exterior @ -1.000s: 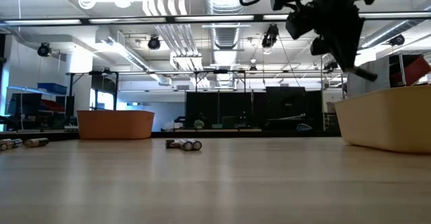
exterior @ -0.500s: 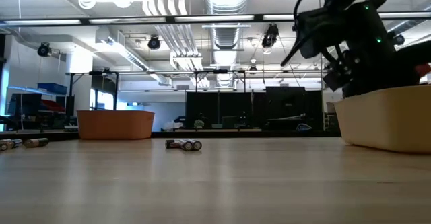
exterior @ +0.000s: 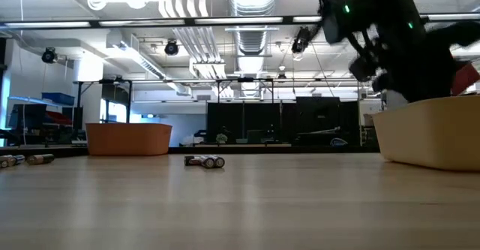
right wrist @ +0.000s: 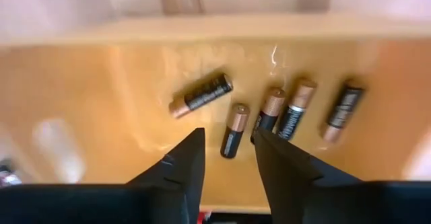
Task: Sort batteries
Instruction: Put the black battery into the yellow bin
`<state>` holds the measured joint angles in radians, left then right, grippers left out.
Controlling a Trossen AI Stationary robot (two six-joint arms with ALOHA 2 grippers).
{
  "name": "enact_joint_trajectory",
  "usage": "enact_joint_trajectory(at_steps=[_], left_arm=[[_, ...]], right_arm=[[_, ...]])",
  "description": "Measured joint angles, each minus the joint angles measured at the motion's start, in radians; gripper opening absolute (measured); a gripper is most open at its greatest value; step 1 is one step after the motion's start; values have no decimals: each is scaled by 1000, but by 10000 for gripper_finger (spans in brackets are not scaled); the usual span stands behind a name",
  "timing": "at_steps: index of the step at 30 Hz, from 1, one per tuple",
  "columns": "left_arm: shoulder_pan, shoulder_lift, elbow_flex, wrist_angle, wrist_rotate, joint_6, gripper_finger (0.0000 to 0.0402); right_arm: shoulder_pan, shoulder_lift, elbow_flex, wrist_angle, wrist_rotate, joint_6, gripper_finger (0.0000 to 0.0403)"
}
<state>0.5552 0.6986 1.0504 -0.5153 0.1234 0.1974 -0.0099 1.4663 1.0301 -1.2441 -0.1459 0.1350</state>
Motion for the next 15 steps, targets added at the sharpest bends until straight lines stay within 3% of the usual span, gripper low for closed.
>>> enact_joint_trajectory(at_steps=[3,7,15], left_arm=[[0,11,0,26,0,0,80],[0,28,0,52,0,0,80],[0,50,0,43,0,-9,80]], right_arm=[[-24,-21,126,-48,24,4,142],[-96,-34,261,-62,150,44,159],[-457,-4,295,-59,213,254,188]])
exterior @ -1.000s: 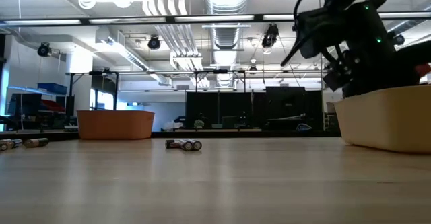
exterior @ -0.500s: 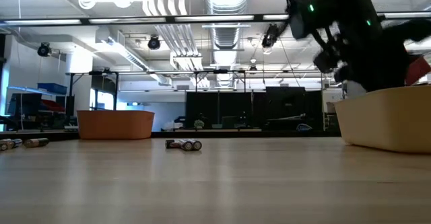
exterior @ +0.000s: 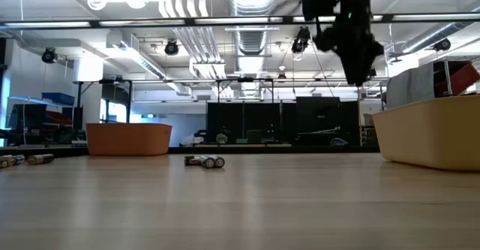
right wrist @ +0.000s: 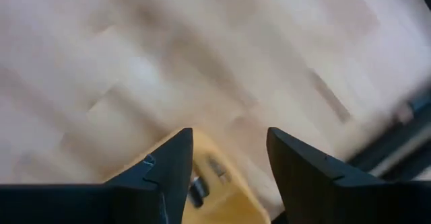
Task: Sort batteries
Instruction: Put the black battery into the yellow bin
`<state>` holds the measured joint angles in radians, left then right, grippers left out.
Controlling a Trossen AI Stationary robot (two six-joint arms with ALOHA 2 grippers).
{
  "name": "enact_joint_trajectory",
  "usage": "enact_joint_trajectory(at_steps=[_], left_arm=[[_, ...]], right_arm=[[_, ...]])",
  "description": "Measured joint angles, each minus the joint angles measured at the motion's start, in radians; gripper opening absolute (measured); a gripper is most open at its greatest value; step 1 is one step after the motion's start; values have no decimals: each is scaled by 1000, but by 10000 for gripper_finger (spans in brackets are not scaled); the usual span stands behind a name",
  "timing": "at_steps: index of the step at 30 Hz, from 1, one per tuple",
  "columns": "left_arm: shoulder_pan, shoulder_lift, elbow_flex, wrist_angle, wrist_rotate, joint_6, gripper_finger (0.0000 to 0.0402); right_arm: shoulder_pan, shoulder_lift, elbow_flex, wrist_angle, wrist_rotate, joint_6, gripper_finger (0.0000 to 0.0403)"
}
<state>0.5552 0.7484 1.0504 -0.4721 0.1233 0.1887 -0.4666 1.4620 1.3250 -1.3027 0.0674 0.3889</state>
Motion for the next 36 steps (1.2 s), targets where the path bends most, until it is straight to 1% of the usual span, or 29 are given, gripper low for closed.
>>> enact_joint_trajectory(at_steps=[4,6,8,10,12,13,16,19,21,23,26,28,36], left_arm=[[0,-1,0,-20,0,-20,80],[0,-5,0,-26,0,-28,80],[0,-7,0,-27,0,-42,80],[0,-10,0,-31,0,-49,80],[0,-12,0,-32,0,-54,80],[0,-12,0,-32,0,-60,80],[0,-11,0,-32,-1,-75,80],[0,-10,0,-32,-3,-96,80],[0,-9,0,-32,-5,-102,80],[0,-9,0,-32,-5,-102,80],[0,-8,0,-32,-6,-102,80],[0,-8,0,-32,-7,-102,80],[0,-8,0,-32,-8,-98,80]], right_arm=[[-224,60,-23,-1,30,113,201],[-321,101,-22,2,42,121,203],[-393,154,-9,-1,45,50,202],[-433,215,18,-1,45,-75,200],[-454,277,58,-12,51,-195,199],[-459,309,80,-20,78,-255,200],[-462,400,137,-91,237,-449,207],[-462,472,155,-148,393,-634,220],[-462,508,153,-161,435,-737,230],[-462,537,143,-162,441,-818,241],[-461,582,129,-153,473,-883,257],[-463,607,127,-153,505,-894,266],[-470,668,127,-155,510,-905,293]])
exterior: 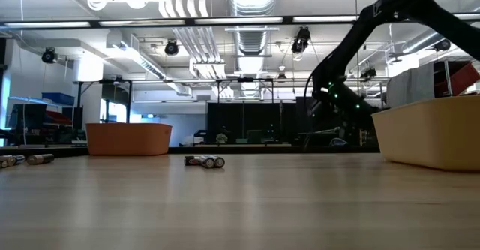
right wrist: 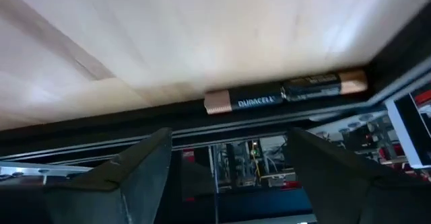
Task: Sort batteries
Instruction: Put the black battery into the yellow bin
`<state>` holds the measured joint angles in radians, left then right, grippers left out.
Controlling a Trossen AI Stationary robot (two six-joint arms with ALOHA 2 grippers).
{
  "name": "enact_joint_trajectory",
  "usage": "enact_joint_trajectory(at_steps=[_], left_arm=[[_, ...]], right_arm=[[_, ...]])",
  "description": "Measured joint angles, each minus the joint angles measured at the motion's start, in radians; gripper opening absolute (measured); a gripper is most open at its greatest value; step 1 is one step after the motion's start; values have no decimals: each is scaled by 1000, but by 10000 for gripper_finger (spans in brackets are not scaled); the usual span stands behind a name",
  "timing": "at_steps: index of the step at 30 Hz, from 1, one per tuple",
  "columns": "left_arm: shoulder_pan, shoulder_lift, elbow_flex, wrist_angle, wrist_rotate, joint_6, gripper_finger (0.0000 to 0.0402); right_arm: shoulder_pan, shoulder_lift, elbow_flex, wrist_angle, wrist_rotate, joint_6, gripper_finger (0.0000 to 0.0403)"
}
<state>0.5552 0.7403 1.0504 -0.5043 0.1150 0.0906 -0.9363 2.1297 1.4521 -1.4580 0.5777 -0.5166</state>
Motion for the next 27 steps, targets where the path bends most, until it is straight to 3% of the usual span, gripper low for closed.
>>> enact_joint_trajectory(at_steps=[27], left_arm=[[0,40,0,3,0,-25,80]], right_arm=[[-59,55,-61,29,39,-36,287]])
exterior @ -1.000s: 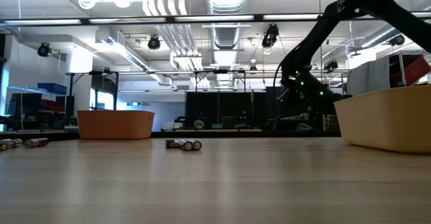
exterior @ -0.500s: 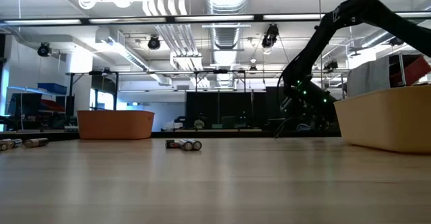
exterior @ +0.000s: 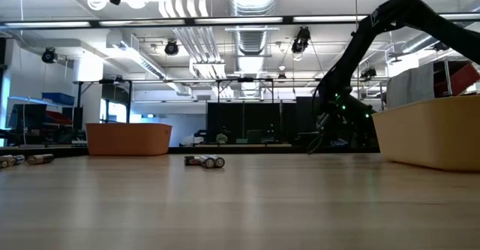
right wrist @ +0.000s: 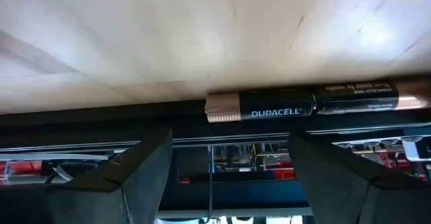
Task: Sort batteries
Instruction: Put the black battery into the yellow bin
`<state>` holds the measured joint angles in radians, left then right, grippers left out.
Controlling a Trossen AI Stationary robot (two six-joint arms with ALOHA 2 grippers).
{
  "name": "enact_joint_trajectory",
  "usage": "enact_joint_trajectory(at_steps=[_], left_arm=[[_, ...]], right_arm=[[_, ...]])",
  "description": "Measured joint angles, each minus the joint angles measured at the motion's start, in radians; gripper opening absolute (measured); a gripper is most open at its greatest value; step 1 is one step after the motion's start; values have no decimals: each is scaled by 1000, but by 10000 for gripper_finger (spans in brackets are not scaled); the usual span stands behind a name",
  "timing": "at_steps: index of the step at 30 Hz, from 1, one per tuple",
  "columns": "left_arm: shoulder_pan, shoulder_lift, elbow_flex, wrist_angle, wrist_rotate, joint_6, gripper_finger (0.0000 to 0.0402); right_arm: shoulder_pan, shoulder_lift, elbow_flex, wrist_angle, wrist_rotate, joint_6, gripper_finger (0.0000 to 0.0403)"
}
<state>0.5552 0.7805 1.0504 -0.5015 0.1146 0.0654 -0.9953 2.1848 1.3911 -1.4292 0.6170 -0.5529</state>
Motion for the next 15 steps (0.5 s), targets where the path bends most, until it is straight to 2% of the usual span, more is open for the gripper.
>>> enact_joint_trajectory(at_steps=[7,15], left_arm=[[0,22,0,0,0,0,80],[0,25,0,0,0,2,80]], right_arm=[[4,-34,2,8,-65,-13,278],[13,-131,5,14,-54,-19,278]])
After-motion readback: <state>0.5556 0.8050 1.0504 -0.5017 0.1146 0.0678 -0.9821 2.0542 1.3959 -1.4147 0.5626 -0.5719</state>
